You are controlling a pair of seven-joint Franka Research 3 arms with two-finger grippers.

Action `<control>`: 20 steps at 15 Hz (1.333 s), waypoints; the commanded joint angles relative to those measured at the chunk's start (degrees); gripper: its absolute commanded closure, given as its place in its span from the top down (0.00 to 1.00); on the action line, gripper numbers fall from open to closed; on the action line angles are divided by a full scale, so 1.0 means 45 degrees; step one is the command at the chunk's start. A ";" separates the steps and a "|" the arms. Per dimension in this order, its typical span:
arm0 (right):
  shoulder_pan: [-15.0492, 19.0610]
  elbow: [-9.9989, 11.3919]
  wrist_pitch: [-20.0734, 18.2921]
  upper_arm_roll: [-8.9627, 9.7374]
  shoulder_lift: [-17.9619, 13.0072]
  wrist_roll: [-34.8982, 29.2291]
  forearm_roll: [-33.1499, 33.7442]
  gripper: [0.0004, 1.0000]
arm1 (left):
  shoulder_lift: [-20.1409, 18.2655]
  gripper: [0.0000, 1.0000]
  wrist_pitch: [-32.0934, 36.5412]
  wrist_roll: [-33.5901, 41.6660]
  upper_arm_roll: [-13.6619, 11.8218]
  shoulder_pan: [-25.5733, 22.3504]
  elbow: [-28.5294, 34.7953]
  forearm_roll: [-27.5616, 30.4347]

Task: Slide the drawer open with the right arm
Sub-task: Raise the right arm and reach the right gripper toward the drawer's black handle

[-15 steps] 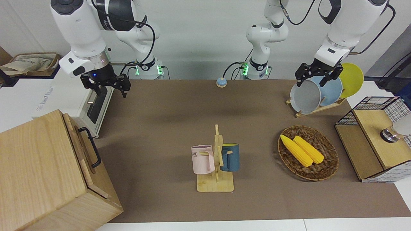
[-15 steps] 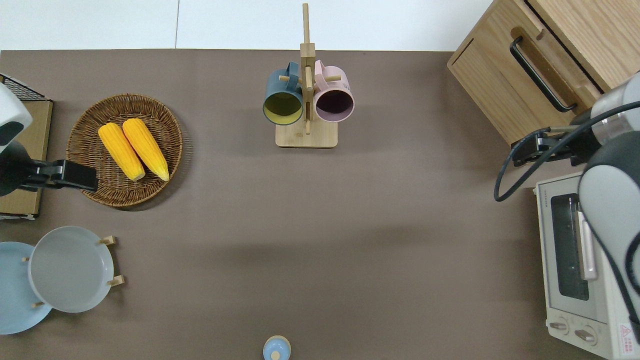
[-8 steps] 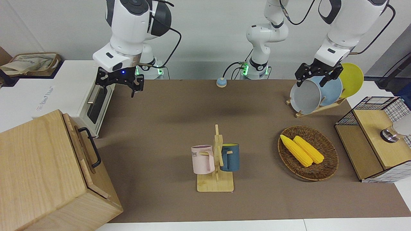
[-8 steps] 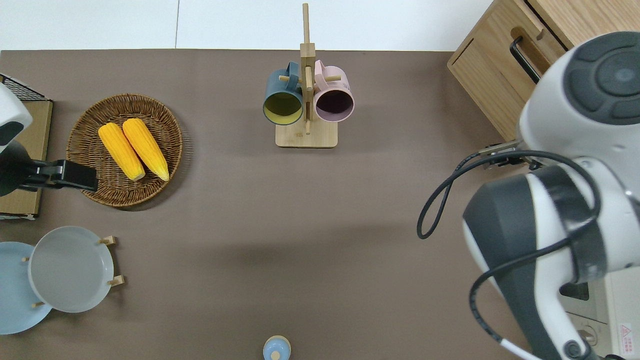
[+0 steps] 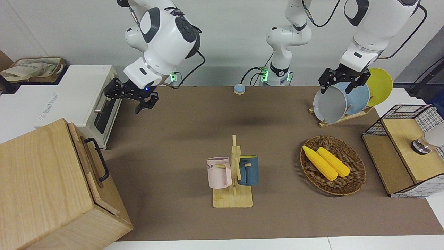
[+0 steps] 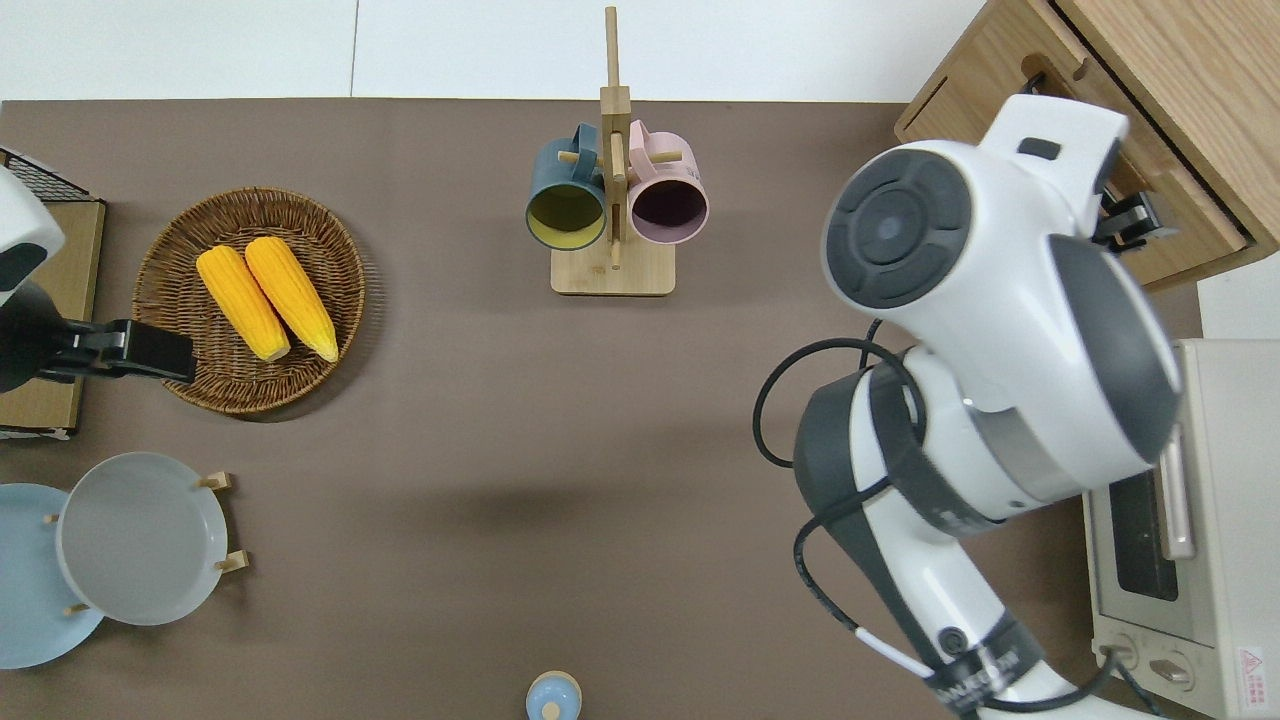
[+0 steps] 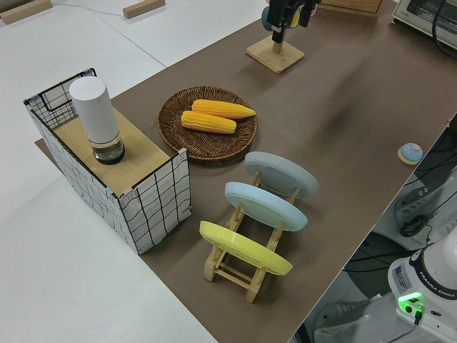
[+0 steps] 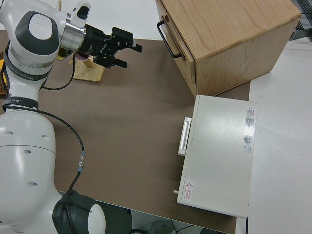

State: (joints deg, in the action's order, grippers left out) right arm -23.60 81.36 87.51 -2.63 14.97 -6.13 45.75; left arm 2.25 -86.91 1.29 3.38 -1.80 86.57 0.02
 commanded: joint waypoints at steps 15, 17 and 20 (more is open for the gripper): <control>-0.0791 0.2759 0.1274 -0.0293 0.2436 -0.5098 0.9205 0.98 | 0.0145 0.99 0.0250 0.0124 0.0090 -0.0068 -0.0331 -0.0219; -0.0752 0.2799 0.1761 -0.0507 0.2475 -0.5219 0.9792 0.98 | 0.0145 0.99 0.0250 0.0124 0.0090 -0.0068 -0.0331 -0.0219; -0.0557 0.2897 0.2717 -0.0723 0.2455 -0.5219 1.0281 0.98 | 0.0145 0.99 0.0250 0.0105 0.0090 -0.0068 -0.0331 -0.0219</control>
State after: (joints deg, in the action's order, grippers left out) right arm -27.41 92.72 95.60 -5.43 26.94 -27.97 88.50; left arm 2.25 -86.91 1.29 3.38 -1.80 86.57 0.02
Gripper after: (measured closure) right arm 0.013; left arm 0.004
